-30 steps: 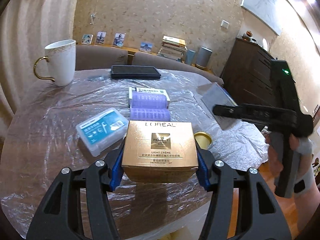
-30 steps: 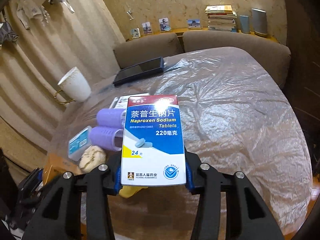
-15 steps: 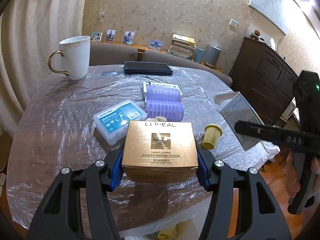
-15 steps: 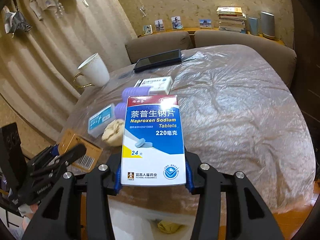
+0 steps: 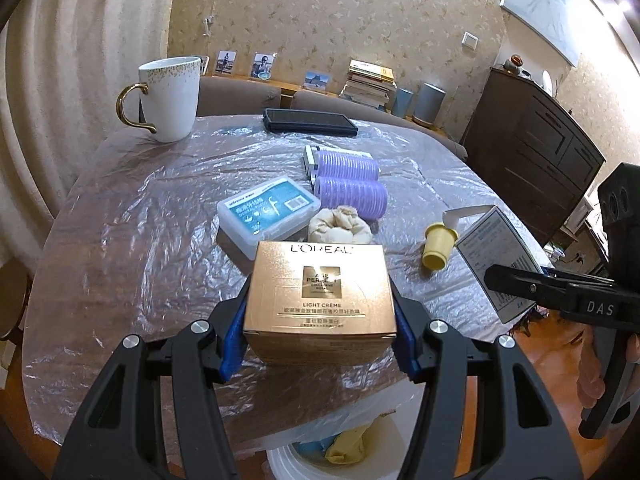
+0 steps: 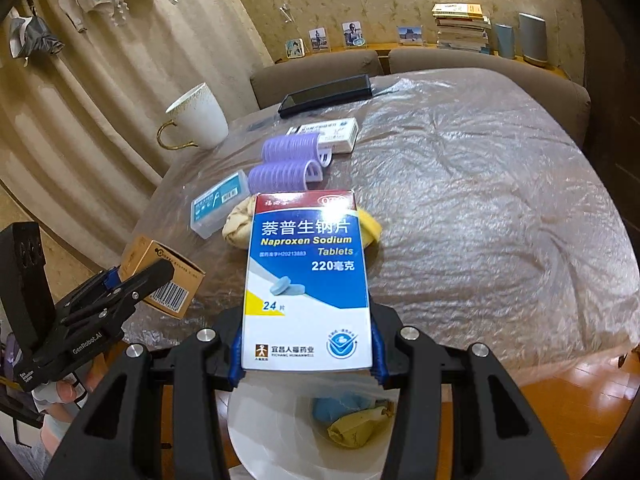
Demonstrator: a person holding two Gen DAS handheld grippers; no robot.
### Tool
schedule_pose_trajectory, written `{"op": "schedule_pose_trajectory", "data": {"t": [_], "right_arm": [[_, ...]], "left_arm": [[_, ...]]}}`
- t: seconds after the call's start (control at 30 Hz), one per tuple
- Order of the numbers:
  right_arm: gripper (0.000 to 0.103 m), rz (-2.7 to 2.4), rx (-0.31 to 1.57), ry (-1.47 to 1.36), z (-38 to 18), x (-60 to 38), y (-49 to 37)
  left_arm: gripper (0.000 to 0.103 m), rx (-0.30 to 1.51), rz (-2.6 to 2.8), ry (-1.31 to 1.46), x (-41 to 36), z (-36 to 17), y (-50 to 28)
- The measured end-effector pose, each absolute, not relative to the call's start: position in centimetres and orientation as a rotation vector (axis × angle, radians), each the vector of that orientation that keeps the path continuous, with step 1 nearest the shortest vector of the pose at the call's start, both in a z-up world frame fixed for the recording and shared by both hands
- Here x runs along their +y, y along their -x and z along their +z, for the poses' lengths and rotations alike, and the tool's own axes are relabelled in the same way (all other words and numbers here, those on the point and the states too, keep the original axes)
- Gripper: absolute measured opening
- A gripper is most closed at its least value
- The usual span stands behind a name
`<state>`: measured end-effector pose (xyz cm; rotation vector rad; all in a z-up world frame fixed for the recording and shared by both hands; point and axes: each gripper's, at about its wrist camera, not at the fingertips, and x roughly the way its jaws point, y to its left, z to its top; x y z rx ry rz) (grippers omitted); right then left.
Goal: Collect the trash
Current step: 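Carry the L'Oréal box and Naproxen box over the white bin with both tools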
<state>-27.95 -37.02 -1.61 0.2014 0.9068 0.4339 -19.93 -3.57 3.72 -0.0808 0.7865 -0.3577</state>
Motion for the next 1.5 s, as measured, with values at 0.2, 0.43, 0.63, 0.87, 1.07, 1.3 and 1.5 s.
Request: {"op": "schedule_pose_trajectory", "data": {"t": [0.2,0.43,0.63,0.87,1.07,1.3,1.5], "right_arm": [[0.045,0.422,0.905,-0.160,-1.8,-35.8,29.5],[0.045,0.434,0.908,-0.146,-2.0,-35.3,30.6],[0.045,0.460,0.901,-0.143,-2.0,-36.1,31.7],[0.045,0.490,0.893,-0.127,-1.6,-37.8,33.7],[0.045,0.510,0.901,-0.125,-1.9,-39.0,35.8],[0.045,0.523,0.919,-0.106,-2.8,-39.8,37.8],[0.045,0.530,0.932,-0.095,-3.7,-40.2,38.9]], "left_arm": [[0.059,0.818,-0.366,0.067,-3.6,3.2,20.6],[0.059,0.827,-0.362,0.051,-3.9,3.1,22.0],[0.059,0.831,-0.336,0.049,-4.4,3.1,23.3],[0.059,0.833,-0.316,0.056,-6.1,3.3,25.1],[0.059,0.839,-0.309,0.052,-7.5,3.1,27.0],[0.059,0.860,-0.291,0.055,-8.6,2.3,29.0],[0.059,0.870,-0.276,0.050,-9.3,1.8,30.5]]}}
